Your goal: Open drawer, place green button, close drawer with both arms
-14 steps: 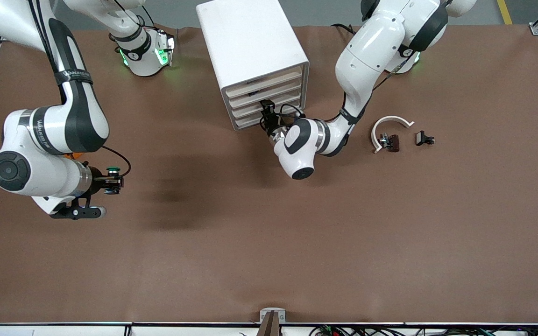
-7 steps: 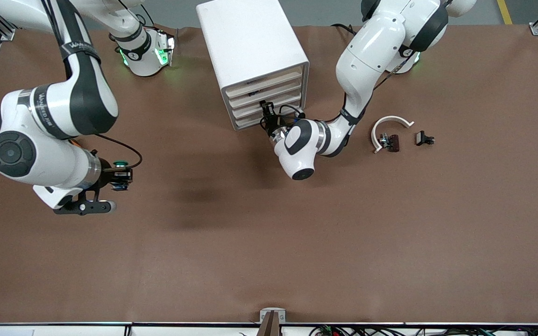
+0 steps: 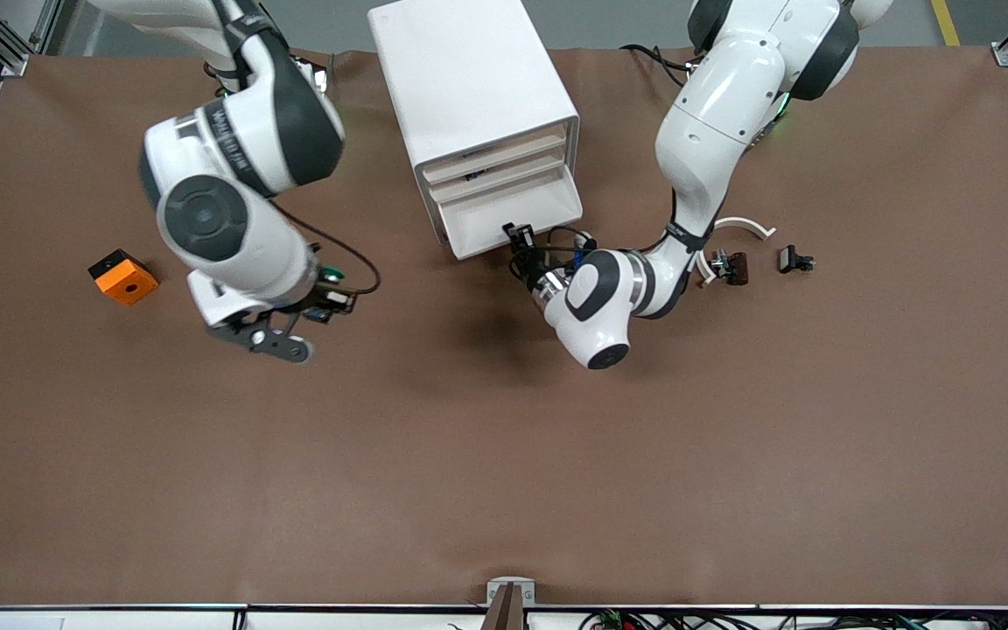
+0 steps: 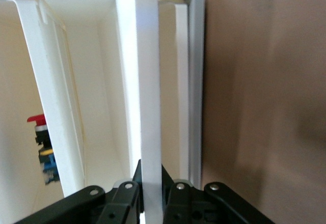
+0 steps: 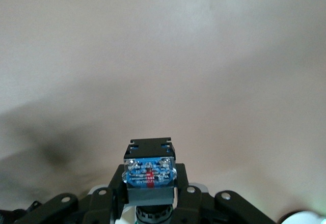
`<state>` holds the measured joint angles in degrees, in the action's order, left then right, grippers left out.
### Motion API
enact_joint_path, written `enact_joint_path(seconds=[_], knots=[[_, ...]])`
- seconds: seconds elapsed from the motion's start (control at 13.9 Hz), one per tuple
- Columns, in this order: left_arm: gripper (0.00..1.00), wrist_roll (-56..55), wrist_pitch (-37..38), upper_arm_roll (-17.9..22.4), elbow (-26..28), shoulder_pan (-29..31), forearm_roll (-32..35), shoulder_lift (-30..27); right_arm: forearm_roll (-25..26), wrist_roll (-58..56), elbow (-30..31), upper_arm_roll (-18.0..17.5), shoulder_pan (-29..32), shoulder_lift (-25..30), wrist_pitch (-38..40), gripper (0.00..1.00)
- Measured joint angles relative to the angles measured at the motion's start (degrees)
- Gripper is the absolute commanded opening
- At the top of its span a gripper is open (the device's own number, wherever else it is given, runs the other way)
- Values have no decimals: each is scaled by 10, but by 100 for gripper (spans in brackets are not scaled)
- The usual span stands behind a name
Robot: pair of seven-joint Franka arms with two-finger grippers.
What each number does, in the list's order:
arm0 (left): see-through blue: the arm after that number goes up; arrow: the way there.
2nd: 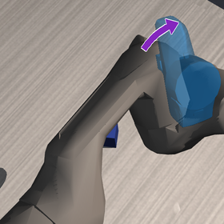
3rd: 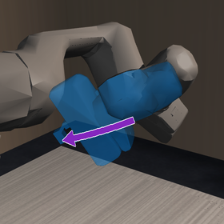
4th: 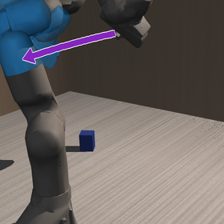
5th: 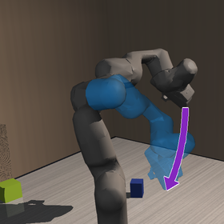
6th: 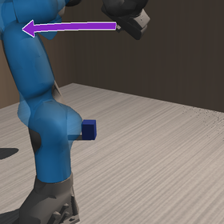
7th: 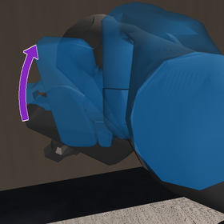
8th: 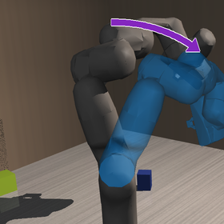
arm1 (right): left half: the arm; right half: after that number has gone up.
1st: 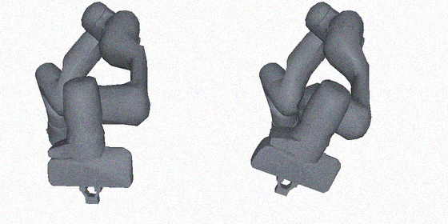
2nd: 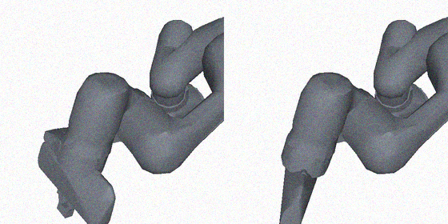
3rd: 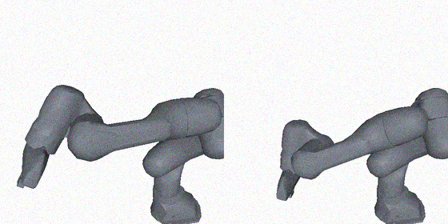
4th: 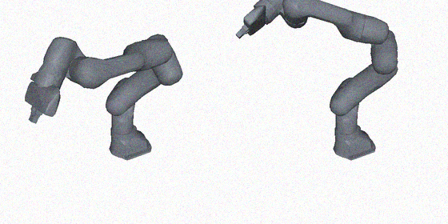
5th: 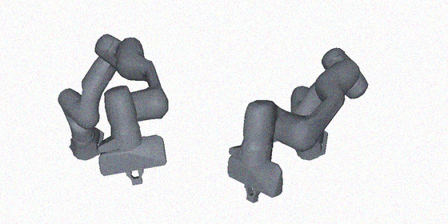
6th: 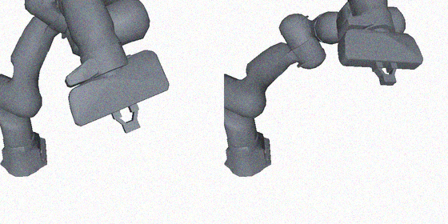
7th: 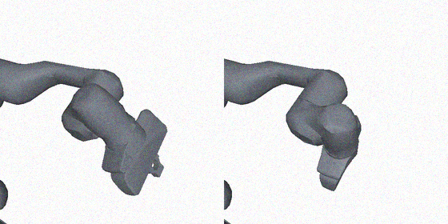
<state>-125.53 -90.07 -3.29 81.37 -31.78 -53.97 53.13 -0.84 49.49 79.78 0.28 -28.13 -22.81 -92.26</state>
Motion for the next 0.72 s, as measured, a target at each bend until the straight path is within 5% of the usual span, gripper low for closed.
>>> enact_joint_path(seconds=[0.36, 0.57, 0.72], knots=[[11, 4, -9, 3, -8, 16, 0, 0, -2, 257, 4, 0, -101, -3, -44, 0], [23, 9, -20, 3, -11, 17, 0, 0, -8, 378, 35, 0, -145, -7, -111, 0], [100, 17, -53, 4, -13, 17, 0, 0, -8, 441, 68, 0, -164, -10, -152, 0]])
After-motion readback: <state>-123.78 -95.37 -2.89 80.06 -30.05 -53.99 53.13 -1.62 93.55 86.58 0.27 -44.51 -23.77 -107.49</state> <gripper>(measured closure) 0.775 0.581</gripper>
